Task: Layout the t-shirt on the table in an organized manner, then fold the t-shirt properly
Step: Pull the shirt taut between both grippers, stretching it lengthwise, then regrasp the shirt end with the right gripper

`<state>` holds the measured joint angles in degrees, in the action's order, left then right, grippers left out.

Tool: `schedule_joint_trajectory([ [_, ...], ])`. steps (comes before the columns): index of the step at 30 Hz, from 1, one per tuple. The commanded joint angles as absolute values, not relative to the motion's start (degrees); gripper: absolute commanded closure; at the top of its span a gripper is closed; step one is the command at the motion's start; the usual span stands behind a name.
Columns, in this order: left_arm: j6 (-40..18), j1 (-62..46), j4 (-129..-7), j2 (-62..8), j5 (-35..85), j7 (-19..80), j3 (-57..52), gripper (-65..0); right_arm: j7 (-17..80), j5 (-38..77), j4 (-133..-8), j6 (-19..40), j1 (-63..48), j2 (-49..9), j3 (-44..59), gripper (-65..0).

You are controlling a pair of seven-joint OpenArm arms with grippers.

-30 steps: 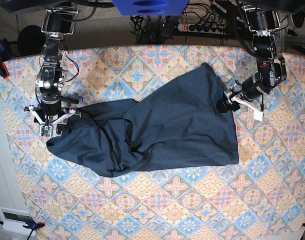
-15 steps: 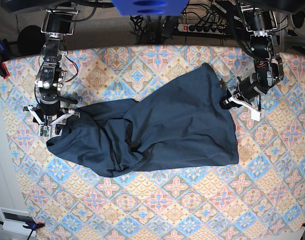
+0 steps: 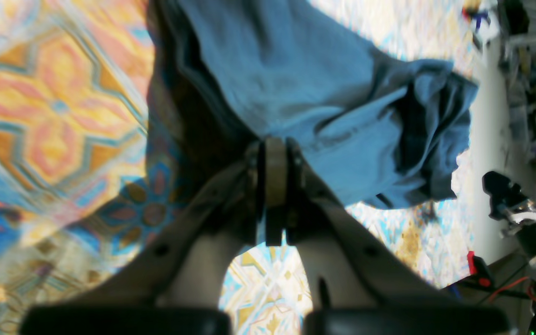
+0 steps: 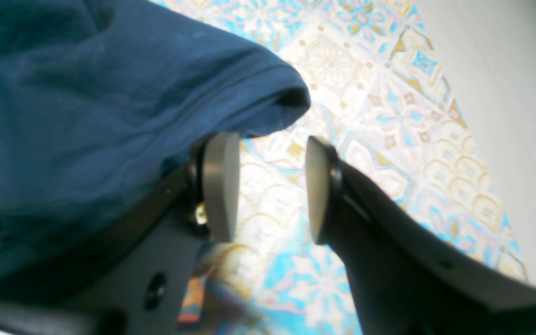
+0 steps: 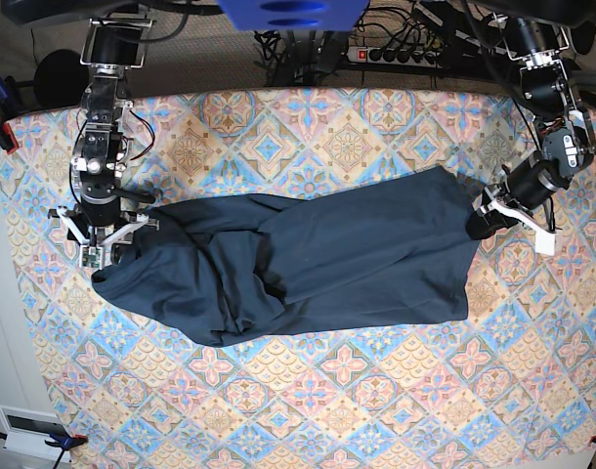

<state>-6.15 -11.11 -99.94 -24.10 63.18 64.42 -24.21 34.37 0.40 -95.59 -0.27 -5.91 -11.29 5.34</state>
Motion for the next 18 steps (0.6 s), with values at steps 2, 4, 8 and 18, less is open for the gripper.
schedule_joint_trajectory([
  [2, -6.64, -13.14, -101.58, -26.95, 65.36, 63.78, -25.27, 0.0, 32.84, 0.40, -97.10, -0.13, -5.14, -11.74, 3.74, -22.4],
  [4, -6.64, -14.90, -101.23, -28.26, 64.84, 63.69, -26.77, 0.0, 32.84, 0.40, -97.54, -0.13, -5.23, -11.74, 1.98, -22.4],
  [8, -6.64, -18.51, -99.91, -29.58, 64.75, 63.69, -32.13, 0.0, 32.92, 0.40, -99.38, -0.13, -6.46, -11.82, -2.07, -22.8],
  [18, -6.64, -19.30, -96.04, -30.73, 59.82, 63.87, -34.95, 0.0, 35.65, 0.40, -104.92, -0.04, -7.16, -12.09, -15.78, -22.9],
])
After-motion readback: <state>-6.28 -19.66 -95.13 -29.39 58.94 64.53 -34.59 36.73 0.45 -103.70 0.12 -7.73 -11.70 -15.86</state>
